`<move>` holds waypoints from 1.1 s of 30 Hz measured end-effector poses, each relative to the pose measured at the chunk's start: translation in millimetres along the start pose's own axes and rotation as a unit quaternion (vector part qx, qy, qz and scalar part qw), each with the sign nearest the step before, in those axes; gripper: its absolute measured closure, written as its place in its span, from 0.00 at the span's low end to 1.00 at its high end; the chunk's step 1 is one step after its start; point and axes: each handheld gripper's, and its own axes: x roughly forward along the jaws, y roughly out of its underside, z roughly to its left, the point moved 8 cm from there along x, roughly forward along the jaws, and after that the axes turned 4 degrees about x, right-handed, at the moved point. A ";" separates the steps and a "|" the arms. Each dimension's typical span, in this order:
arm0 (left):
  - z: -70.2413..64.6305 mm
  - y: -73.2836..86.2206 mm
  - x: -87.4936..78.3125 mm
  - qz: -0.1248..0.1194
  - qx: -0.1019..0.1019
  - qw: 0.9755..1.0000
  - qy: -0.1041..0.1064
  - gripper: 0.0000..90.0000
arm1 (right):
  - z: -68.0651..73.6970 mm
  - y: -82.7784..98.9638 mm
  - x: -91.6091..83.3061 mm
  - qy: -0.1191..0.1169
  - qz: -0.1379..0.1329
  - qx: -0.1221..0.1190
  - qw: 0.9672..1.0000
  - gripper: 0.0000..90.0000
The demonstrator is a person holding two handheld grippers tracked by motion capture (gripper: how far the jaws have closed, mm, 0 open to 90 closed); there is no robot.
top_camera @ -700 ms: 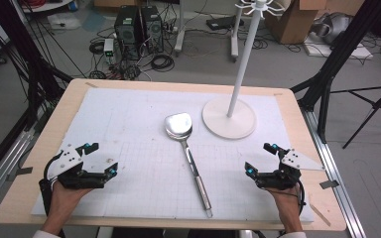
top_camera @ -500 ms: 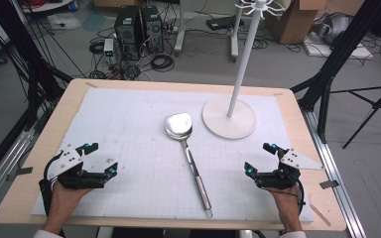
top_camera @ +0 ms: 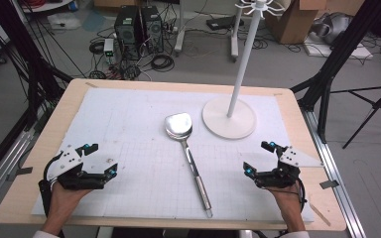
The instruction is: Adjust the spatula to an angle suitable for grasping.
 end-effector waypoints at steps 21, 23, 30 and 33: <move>-0.9 0.2 4.6 0.000 -0.001 1.000 0.003 0.06 | 31.2 -44.2 24.9 -0.096 0.085 -0.071 0.989 0.10; -0.8 0.2 4.5 0.000 -0.002 1.000 0.002 0.06 | 35.2 -46.3 27.0 -0.109 0.094 -0.077 0.987 0.20; 0.0 0.3 3.6 0.001 -0.001 1.000 0.000 0.06 | 40.7 -49.5 37.0 -0.127 0.115 -0.081 0.982 0.30; -0.6 0.4 3.9 0.001 -0.001 1.000 0.001 0.06 | 49.4 -49.8 43.7 -0.150 0.131 -0.089 0.976 0.38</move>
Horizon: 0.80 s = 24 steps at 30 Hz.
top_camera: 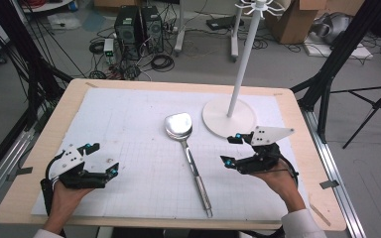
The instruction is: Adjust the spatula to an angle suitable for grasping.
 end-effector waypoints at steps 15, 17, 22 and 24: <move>-0.3 0.1 0.5 0.001 0.003 1.000 0.000 0.06 | 13.5 -9.2 28.1 -0.073 0.048 -0.032 0.996 0.84; -0.5 0.1 0.7 0.001 0.003 1.000 0.001 0.06 | 16.9 -9.9 33.1 -0.087 0.056 -0.037 0.994 0.88; -1.3 0.0 1.1 0.001 0.003 1.000 0.003 0.06 | 23.7 -9.3 46.0 -0.114 0.084 -0.049 0.989 0.97; -1.2 0.1 1.2 0.001 0.004 1.000 0.003 0.06 | 24.7 -9.2 48.6 -0.118 0.089 -0.052 0.988 0.98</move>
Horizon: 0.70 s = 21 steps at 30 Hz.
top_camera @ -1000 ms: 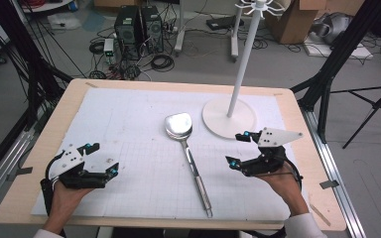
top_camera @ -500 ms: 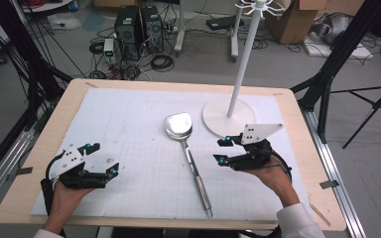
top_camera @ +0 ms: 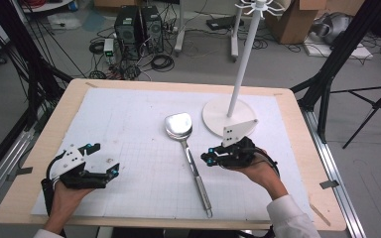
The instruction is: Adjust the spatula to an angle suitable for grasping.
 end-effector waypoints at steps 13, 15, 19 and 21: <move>-0.7 0.2 0.6 0.001 0.001 1.000 0.001 0.06 | 1.0 0.2 42.1 -0.033 0.095 -0.028 0.995 0.99; -0.7 0.2 0.7 0.002 0.002 1.000 0.001 0.06 | 1.8 1.4 48.1 -0.037 0.112 -0.031 0.993 0.99; -1.1 0.1 0.8 0.003 0.004 1.000 0.001 0.06 | 2.1 3.0 56.8 -0.037 0.136 -0.036 0.989 1.00; -1.6 0.3 1.1 0.003 0.003 1.000 0.002 0.06 | 2.1 4.5 61.7 -0.037 0.149 -0.038 0.987 1.00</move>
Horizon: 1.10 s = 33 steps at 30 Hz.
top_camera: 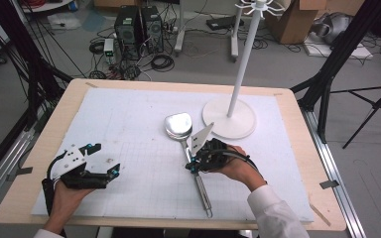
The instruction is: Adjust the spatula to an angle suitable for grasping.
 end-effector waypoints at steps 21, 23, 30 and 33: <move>-1.3 0.0 1.8 0.001 0.002 1.000 0.004 0.06 | -1.5 12.0 35.4 -0.018 0.096 -0.009 0.995 1.00; -1.5 0.0 1.9 0.001 0.002 1.000 0.005 0.06 | -1.7 12.1 36.2 -0.017 0.099 -0.008 0.995 1.00; -1.9 0.1 2.1 0.001 0.002 1.000 0.006 0.06 | -3.0 14.8 42.8 -0.012 0.122 -0.008 0.992 1.00; -2.0 0.2 2.2 0.002 0.003 1.000 0.006 0.06 | -4.2 17.5 45.1 -0.008 0.134 -0.009 0.991 1.00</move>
